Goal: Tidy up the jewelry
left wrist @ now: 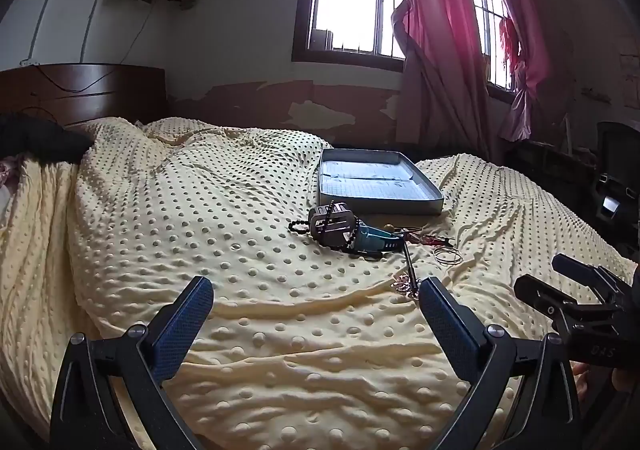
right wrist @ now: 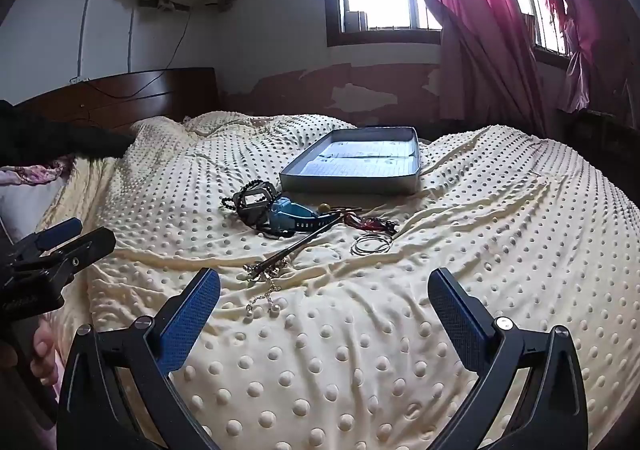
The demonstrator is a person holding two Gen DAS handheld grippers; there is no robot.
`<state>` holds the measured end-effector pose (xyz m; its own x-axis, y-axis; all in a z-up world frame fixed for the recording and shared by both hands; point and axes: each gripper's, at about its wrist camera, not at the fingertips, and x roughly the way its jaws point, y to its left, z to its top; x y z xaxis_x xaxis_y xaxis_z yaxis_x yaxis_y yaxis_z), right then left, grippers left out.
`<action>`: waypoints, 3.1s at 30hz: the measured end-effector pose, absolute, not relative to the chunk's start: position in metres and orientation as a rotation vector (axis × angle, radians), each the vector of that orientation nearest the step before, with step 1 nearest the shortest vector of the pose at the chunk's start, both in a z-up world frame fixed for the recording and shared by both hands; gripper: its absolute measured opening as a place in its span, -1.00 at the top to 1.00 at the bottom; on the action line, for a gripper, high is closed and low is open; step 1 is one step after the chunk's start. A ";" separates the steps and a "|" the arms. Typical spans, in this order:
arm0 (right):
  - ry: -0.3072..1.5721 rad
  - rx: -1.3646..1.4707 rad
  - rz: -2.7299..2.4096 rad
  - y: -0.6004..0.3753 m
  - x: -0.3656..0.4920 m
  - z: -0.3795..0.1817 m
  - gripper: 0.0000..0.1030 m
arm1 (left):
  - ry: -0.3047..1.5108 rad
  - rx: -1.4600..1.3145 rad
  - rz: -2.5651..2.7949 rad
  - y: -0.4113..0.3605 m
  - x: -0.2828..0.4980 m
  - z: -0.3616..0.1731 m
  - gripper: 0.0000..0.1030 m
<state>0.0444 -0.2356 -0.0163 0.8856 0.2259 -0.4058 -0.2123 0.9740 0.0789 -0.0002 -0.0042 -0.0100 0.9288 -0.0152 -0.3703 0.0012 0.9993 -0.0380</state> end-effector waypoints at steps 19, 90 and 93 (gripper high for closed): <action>0.441 0.039 0.240 -0.233 0.045 -0.021 -0.98 | 0.388 -0.070 0.002 0.001 0.003 -0.003 -1.00; 0.485 0.111 0.200 -0.257 0.053 -0.018 -0.98 | 0.432 -0.112 -0.054 0.012 0.014 -0.005 -1.00; 0.515 0.130 0.201 -0.270 0.060 -0.017 -0.98 | 0.484 -0.165 -0.108 0.018 0.028 -0.007 -1.00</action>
<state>0.0597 -0.2696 -0.0169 0.8513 0.2224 -0.4753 -0.1574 0.9722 0.1730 0.0283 0.0179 -0.0075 0.8796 -0.1424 -0.4539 0.0642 0.9809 -0.1834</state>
